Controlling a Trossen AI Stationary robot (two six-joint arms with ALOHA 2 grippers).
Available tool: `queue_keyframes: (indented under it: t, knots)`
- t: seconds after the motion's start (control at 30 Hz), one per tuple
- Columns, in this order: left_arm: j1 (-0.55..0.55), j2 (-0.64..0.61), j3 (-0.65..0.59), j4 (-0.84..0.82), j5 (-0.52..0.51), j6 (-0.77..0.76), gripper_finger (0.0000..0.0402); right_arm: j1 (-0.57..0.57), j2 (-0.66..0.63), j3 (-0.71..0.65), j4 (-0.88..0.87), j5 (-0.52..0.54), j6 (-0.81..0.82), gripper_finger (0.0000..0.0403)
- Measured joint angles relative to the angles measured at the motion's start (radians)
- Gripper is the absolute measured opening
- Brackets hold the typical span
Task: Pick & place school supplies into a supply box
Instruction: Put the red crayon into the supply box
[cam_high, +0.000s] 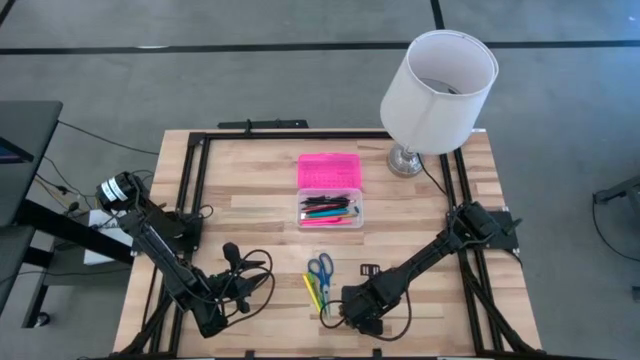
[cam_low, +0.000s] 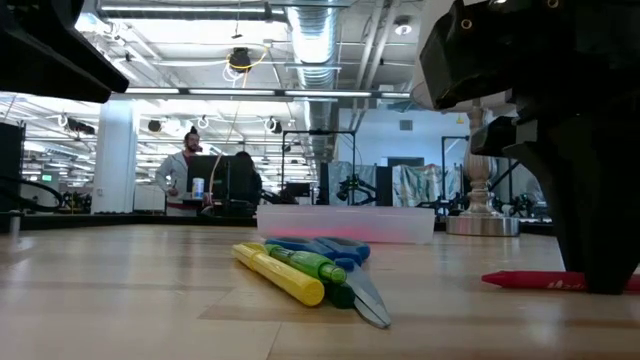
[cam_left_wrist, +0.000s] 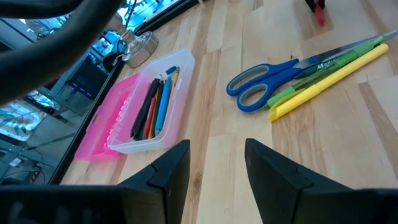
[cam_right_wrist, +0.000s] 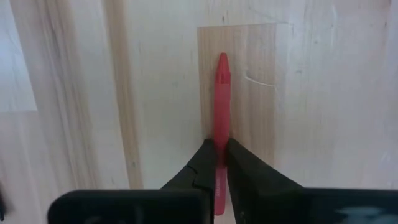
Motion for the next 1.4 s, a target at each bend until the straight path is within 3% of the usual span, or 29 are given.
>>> queue_keyframes:
  t: [0.6, 0.8, 1.0, 1.23, 1.4]
  knots:
    - [0.000, 0.000, 0.000, -0.004, 0.000, 0.005, 0.0148, 0.002, 0.006, 0.052, -0.031, 0.038, -0.084, 0.0007]
    - [0.000, 0.000, 0.000, -0.005, 0.000, 0.005, 0.0148, -0.006, 0.015, 0.129, -0.119, 0.183, -0.103, 0.0007]
    - [0.000, 0.000, 0.000, -0.005, 0.000, 0.005, 0.0148, -0.010, 0.012, 0.201, -0.244, 0.237, -0.109, 0.0007]
    - [0.000, 0.000, 0.000, -0.005, 0.000, 0.005, 0.0148, -0.076, 0.009, 0.282, -0.374, 0.469, -0.116, 0.0007]
    - [0.000, 0.000, 0.000, -0.005, 0.000, 0.006, 0.0148, -0.163, 0.009, 0.299, -0.337, 0.517, -0.237, 0.0007]
